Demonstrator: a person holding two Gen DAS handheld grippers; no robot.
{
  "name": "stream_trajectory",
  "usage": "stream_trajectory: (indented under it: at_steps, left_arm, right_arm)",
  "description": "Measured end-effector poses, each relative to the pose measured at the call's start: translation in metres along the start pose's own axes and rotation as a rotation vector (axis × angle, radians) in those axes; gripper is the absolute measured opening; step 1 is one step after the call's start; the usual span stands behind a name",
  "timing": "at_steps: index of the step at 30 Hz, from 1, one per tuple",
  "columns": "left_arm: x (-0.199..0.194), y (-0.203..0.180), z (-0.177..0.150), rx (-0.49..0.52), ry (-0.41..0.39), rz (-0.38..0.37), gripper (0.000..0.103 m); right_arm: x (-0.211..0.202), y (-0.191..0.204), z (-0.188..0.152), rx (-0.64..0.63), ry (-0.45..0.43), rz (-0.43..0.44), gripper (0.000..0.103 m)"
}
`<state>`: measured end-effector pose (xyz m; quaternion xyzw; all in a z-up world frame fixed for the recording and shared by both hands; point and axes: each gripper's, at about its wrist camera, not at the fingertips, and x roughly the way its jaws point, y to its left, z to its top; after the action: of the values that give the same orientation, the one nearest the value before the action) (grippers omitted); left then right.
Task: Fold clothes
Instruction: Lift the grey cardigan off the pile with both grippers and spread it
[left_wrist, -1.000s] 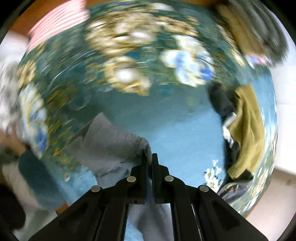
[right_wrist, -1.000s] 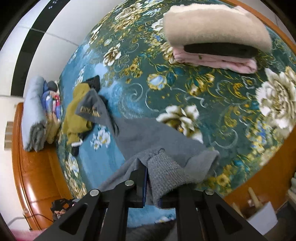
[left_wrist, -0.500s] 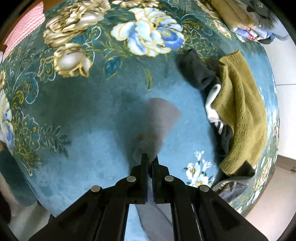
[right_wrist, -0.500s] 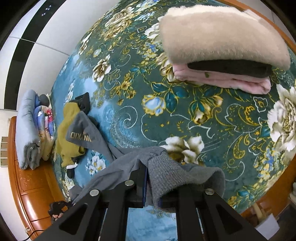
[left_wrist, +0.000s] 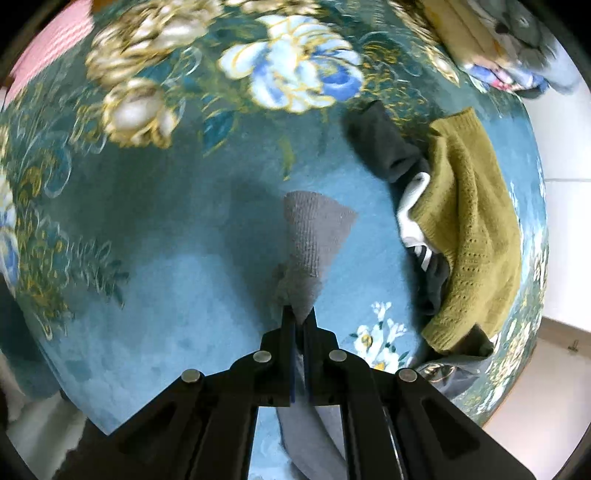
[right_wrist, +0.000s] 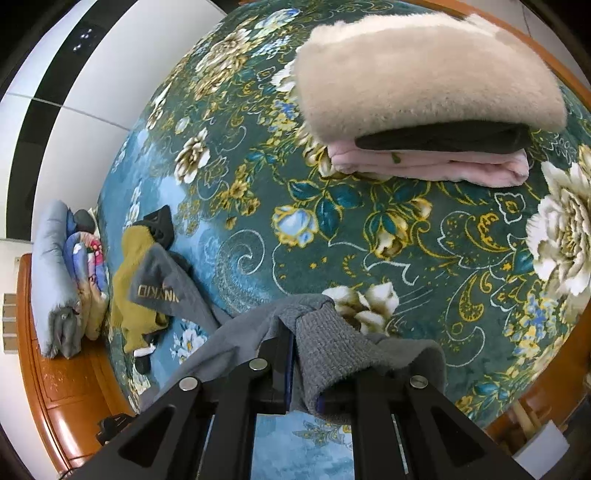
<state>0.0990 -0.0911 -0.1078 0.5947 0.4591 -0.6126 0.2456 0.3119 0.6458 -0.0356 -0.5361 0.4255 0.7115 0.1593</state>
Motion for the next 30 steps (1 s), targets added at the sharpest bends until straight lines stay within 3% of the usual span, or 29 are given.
stream_trajectory:
  at_steps: [6, 12, 17, 22, 27, 30]
  left_arm:
    - [-0.018, 0.016, 0.006, -0.031, -0.017, -0.030, 0.003]
    - [-0.045, -0.009, 0.014, 0.042, -0.043, -0.129, 0.003]
    - [-0.062, -0.024, 0.020, 0.082, -0.020, -0.233, 0.003]
    - [-0.103, -0.037, 0.033, 0.127, -0.036, -0.348, 0.003]
    - [-0.182, -0.039, 0.061, 0.200, -0.162, -0.447, 0.003]
    - [-0.233, -0.032, 0.078, 0.235, -0.262, -0.484, 0.003]
  right_arm:
    - [-0.017, 0.009, -0.004, -0.012, -0.031, 0.030, 0.009]
    - [-0.058, 0.052, -0.008, -0.086, -0.091, 0.087, 0.009]
    - [-0.109, 0.140, -0.032, -0.339, -0.126, 0.155, 0.009]
    - [-0.120, 0.242, -0.063, -0.560, -0.116, 0.217, 0.009]
    - [-0.125, 0.347, -0.116, -0.771, -0.085, 0.363, 0.009]
    - [-0.132, 0.410, -0.156, -0.887, -0.047, 0.507, 0.009]
